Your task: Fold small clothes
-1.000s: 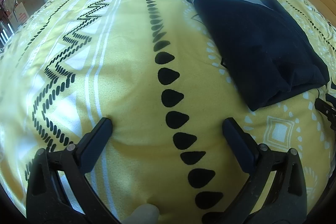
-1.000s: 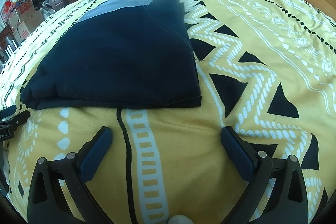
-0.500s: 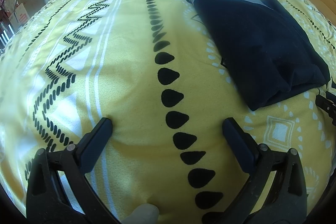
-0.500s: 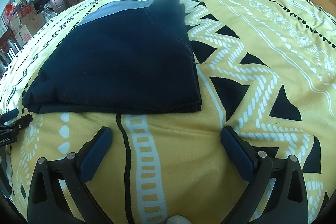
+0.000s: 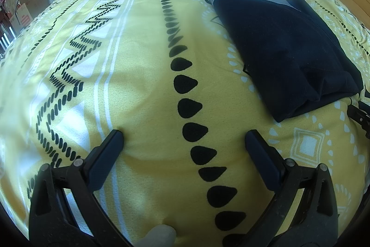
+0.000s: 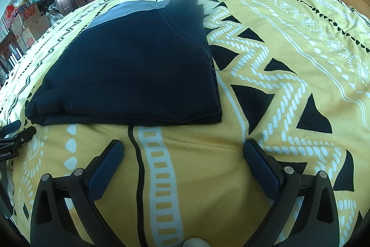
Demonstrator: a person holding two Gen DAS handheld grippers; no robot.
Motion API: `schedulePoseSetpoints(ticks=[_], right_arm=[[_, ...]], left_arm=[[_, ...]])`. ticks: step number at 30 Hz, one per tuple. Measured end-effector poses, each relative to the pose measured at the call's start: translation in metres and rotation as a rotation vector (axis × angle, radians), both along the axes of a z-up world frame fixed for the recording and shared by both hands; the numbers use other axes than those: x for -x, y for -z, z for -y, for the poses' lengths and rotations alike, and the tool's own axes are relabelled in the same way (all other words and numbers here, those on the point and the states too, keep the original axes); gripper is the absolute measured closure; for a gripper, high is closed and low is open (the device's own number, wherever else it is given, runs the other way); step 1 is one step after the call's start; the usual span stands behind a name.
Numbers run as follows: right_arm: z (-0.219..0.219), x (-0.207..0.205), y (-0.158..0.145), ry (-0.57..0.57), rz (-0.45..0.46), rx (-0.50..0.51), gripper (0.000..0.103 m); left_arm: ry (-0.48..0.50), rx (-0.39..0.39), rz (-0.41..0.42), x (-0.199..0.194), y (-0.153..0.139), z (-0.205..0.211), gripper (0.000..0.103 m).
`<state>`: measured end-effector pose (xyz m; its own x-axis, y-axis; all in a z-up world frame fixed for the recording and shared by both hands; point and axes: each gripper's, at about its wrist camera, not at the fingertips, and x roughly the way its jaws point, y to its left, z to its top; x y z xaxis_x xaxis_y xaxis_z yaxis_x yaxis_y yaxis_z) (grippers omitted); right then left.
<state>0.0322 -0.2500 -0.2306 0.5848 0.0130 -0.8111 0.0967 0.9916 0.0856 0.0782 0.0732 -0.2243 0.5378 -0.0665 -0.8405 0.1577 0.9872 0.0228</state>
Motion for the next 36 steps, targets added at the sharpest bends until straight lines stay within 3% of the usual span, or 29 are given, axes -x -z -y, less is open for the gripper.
schedulePoseSetpoints(ticks=[36], right_arm=[[-0.0039,0.0003,-0.0011,-0.001,-0.006,0.023,0.0]], left_arm=[[0.0,0.004,-0.023,-0.0021,-0.001,-0.0008,0.0]])
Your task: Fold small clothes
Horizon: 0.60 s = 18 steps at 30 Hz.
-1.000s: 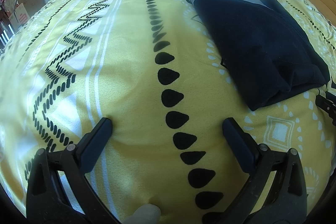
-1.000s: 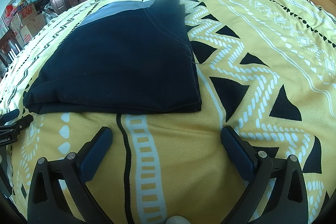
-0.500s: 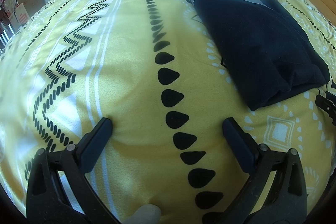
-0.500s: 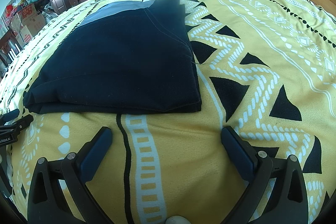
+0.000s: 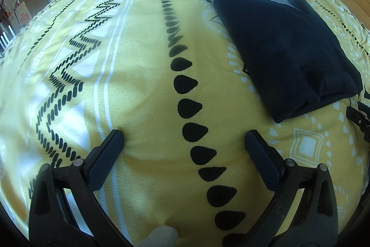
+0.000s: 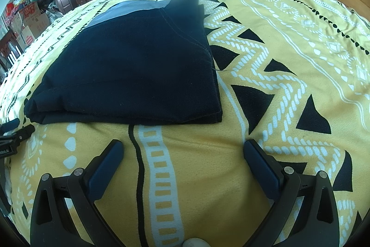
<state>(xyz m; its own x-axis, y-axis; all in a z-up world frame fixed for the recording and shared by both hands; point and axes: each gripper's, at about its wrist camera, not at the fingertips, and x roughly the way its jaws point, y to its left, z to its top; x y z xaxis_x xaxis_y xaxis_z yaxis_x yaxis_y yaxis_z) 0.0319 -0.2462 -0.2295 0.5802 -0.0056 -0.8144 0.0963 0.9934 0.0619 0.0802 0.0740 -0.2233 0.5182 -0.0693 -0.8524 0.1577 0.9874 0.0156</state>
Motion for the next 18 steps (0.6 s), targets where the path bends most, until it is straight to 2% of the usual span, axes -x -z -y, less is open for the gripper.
schedulePoseSetpoints(ticks=[5,8,12,14,18], right_arm=[[-0.005,0.001,-0.006,-0.01,-0.03,0.02,0.0],[-0.007,0.003,-0.019,-0.01,-0.052,0.021,0.0],[-0.004,0.021,-0.063,0.01,-0.001,-0.013,0.0],[-0.005,0.039,-0.098,0.008,0.068,-0.03,0.0],[-0.01,0.072,-0.157,-0.023,0.189,-0.035,0.0]], left_arm=[[0.015,-0.013,-0.03,-0.002,-0.009,0.003,0.0],[0.014,-0.003,0.001,0.006,-0.031,0.01,0.0],[-0.012,-0.009,0.132,0.02,-0.091,0.03,0.0],[-0.006,-0.002,0.238,0.031,-0.132,0.048,0.0],[-0.01,0.021,0.334,0.045,-0.186,0.081,0.0]])
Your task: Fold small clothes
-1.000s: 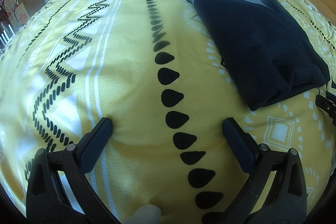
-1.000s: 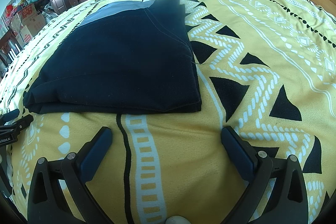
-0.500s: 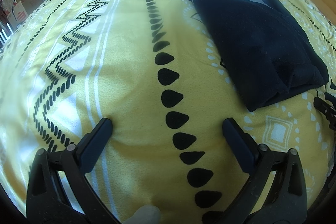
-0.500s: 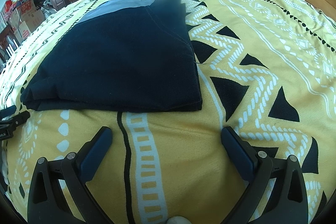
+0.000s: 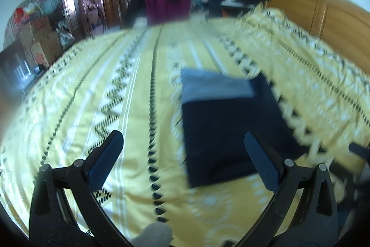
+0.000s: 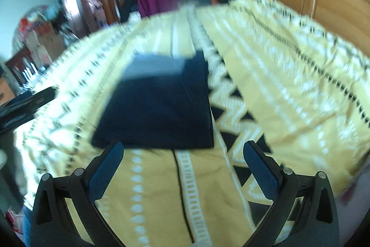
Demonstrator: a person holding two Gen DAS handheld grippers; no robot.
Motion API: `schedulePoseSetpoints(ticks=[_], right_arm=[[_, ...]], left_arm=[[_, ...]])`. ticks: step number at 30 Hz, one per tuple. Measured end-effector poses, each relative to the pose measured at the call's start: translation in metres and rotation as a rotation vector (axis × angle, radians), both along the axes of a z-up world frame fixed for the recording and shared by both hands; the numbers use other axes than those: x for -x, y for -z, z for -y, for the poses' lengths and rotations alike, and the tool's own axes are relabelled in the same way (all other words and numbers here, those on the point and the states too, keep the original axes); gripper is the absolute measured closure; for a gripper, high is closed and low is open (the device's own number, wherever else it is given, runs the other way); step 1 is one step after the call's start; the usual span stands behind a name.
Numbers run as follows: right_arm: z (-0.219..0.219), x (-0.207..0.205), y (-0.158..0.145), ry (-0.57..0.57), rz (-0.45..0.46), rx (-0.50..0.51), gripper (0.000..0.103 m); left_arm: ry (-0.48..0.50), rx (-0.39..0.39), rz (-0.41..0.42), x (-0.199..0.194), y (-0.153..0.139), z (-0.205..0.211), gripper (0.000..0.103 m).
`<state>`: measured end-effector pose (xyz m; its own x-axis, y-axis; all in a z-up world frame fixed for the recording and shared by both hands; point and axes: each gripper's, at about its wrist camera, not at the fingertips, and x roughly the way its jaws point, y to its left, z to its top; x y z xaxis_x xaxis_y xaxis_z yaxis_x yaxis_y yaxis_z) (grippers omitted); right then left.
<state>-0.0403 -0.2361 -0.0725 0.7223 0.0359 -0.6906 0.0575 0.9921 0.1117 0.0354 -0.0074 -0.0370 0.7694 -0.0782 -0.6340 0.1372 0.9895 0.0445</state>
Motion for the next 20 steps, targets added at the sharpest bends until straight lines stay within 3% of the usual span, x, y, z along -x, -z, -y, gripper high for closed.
schedulePoseSetpoints(ticks=[7,11,20], right_arm=[[0.003,0.029,-0.066,0.012,0.118,0.034,0.0],[0.008,0.046,-0.077,0.016,0.133,0.027,0.0],[0.009,0.061,-0.083,0.01,0.143,0.021,0.0]], left_arm=[[0.047,0.087,0.0,0.007,-0.031,0.024,0.0],[0.02,0.038,0.043,0.01,-0.034,0.03,0.0],[0.018,0.04,0.046,0.012,-0.034,0.038,0.004]])
